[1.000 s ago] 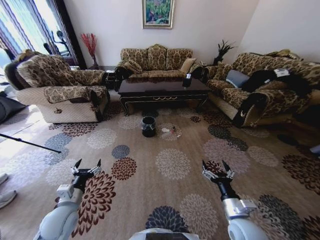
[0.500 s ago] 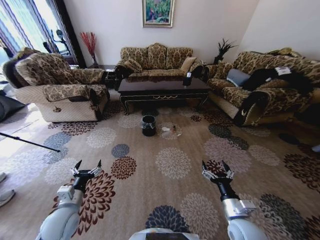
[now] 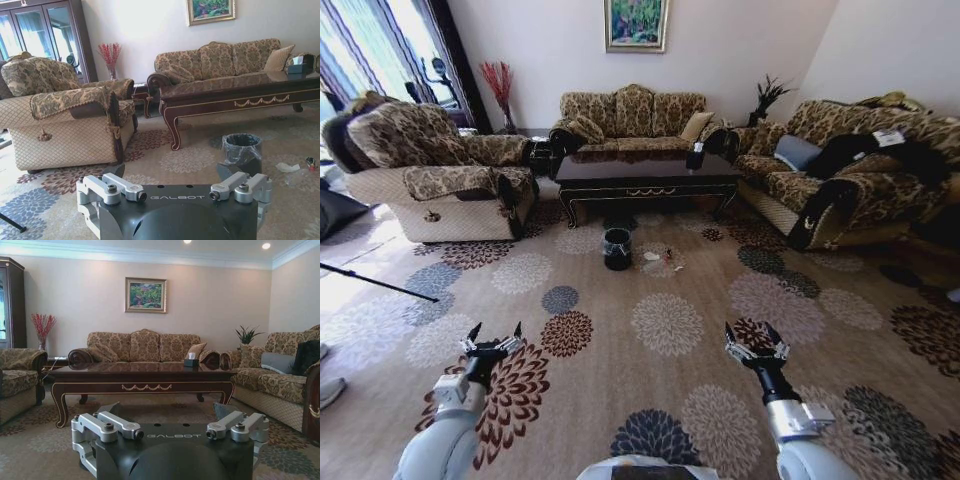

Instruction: Move to the front of the table and pick up the trash from the floor, then place it into the trash bin.

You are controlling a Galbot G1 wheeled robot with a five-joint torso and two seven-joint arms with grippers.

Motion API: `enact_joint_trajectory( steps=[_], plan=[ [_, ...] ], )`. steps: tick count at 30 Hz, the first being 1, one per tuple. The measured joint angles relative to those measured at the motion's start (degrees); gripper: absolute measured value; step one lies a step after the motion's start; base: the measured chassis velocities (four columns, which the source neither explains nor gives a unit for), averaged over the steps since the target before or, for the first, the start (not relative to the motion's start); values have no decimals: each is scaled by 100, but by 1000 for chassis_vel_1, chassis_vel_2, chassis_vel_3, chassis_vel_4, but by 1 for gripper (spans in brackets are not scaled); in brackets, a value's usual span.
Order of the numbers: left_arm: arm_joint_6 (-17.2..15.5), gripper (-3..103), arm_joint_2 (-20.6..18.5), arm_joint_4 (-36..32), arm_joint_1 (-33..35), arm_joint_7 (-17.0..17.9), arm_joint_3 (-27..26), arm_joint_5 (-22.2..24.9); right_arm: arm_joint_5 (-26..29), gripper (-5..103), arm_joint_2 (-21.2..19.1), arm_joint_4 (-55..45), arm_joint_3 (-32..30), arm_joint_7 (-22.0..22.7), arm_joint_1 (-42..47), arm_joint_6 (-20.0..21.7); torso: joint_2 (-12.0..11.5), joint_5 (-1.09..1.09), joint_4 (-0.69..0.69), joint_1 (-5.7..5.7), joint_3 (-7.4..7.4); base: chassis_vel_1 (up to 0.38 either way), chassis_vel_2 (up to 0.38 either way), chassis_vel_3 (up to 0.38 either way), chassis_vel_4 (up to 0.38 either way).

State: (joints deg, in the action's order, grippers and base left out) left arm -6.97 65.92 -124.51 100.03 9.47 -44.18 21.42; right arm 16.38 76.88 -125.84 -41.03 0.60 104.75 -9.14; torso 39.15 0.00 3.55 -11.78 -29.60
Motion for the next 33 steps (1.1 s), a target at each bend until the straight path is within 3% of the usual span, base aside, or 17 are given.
enact_joint_trajectory(
  steps=[33],
  plan=[
    [-33, 100, 91, 96, -229, 18, 100, 33, -240, 100, 144, -78, -19, -35, 86, -49, -797, 0, 1, 327, 468, 0, 0, 0, 0]
  ],
)
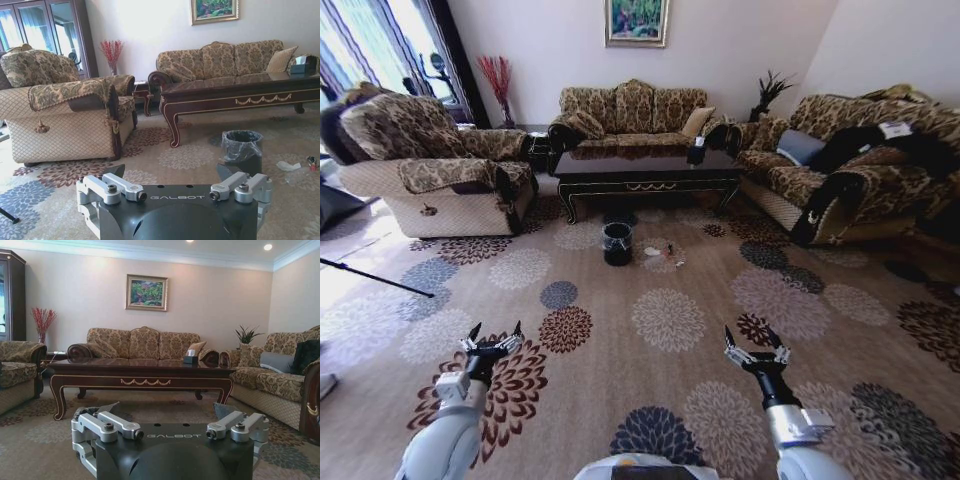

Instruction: Move to the front of the table and pick up the trash from the floor, then place it into the trash bin.

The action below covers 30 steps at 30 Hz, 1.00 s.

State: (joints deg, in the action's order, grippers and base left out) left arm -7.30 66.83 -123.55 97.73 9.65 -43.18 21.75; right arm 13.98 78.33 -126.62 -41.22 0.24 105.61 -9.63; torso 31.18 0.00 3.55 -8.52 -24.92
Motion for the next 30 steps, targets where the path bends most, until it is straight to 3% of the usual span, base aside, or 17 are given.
enact_joint_trajectory(
  steps=[30],
  plan=[
    [86, 100, 60, 146, 30, -74, 136, -259, -81, 100, 84, 209, 3, -41, -105, -123, -713, 0, 0, 268, 447, 0, 0, 0, 0]
  ],
)
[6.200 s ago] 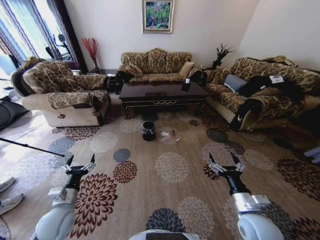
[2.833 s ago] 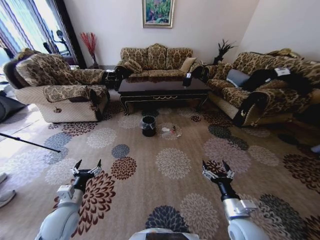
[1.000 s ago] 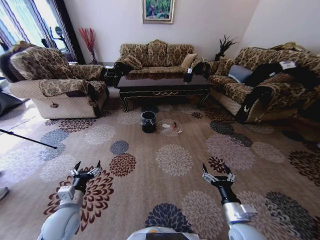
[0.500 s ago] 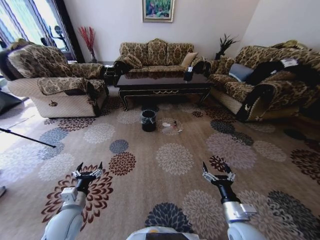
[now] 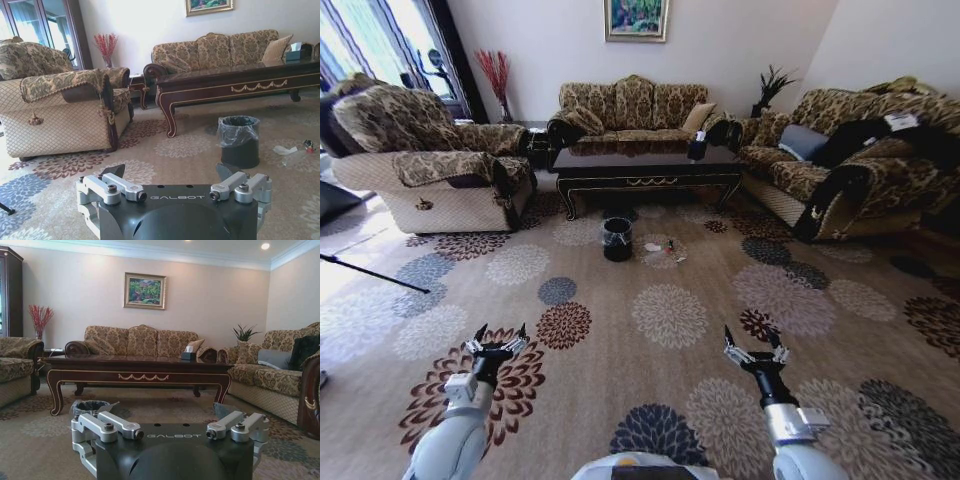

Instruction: Move to the front of the table and pick up the trash from the floor, then place it into the trash bin.

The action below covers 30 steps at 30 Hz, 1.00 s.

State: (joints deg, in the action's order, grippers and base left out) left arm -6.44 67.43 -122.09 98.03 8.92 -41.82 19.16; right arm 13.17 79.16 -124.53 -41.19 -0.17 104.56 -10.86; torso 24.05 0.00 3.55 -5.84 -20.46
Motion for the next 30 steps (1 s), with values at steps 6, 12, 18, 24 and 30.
enact_joint_trajectory(
  steps=[6, 12, 18, 24, 30],
  plan=[
    [0, 100, -5, 17, 3, 0, -12, 22, -26, 100, 17, -24, -10, -2, 47, -12, -133, 0, 0, 55, 78, 0, 0, 0, 0],
    [55, 100, 16, 36, 63, 0, -19, 27, -94, 100, 96, -28, -2, -6, 81, -48, -272, 0, 0, 105, 169, 0, 0, 0, 0],
    [48, 100, 26, 43, 89, 0, -15, 8, -119, 100, 80, 23, -7, -16, 50, -49, -391, 0, 0, 144, 248, 0, 0, 0, 0],
    [-18, 100, 23, 52, 59, 19, -43, 17, -105, 100, 48, 42, -47, -22, 65, -65, -539, 0, 0, 196, 344, 0, 0, 0, 0],
    [-18, 100, 31, 62, 49, 0, -37, 12, -105, 100, 54, 103, -38, -46, 41, -87, -680, 0, 0, 239, 442, 0, 0, 0, 0]
  ],
)
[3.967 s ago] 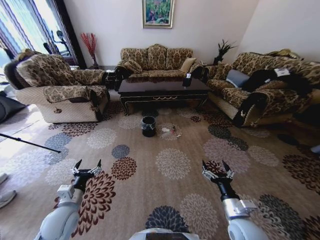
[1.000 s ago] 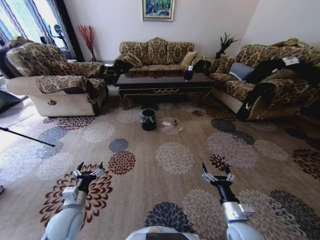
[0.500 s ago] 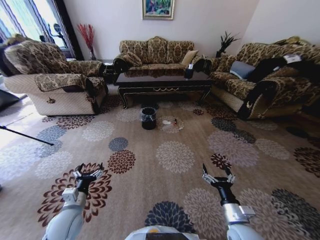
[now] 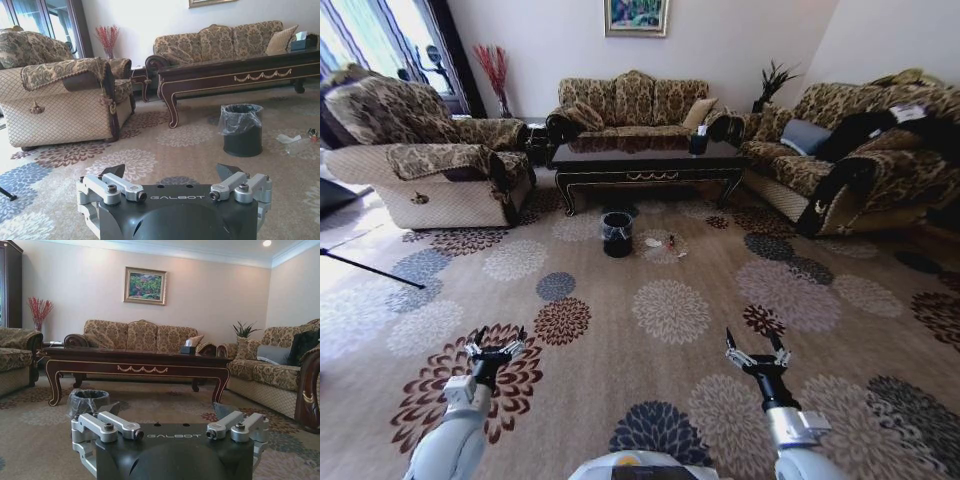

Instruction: Move to the front of the table and pick up the trash from the floor, then place it into the trash bin.

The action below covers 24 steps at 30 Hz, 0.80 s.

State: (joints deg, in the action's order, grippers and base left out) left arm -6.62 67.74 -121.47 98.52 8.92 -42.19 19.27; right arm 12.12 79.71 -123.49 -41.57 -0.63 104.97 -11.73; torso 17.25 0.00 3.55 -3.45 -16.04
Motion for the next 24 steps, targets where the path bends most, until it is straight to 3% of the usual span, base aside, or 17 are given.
enact_joint_trajectory(
  steps=[13, 16, 24],
  plan=[
    [93, 100, -53, -112, 126, -252, -8, -63, 23, 100, -37, 30, 26, -9, -47, -2, -254, 0, 0, 80, 176, 0, 0, 0, 0],
    [232, 100, -112, -207, 229, -536, 0, -164, -46, 100, -217, 39, 29, -193, -46, -24, -363, 0, 0, 112, 252, 0, 0, 0, 0],
    [362, 100, -111, -351, 319, -654, 42, -340, 163, 100, -535, 97, 9, -140, -253, 122, -528, -1, 0, 162, 365, 0, 0, 0, 0]
  ],
)
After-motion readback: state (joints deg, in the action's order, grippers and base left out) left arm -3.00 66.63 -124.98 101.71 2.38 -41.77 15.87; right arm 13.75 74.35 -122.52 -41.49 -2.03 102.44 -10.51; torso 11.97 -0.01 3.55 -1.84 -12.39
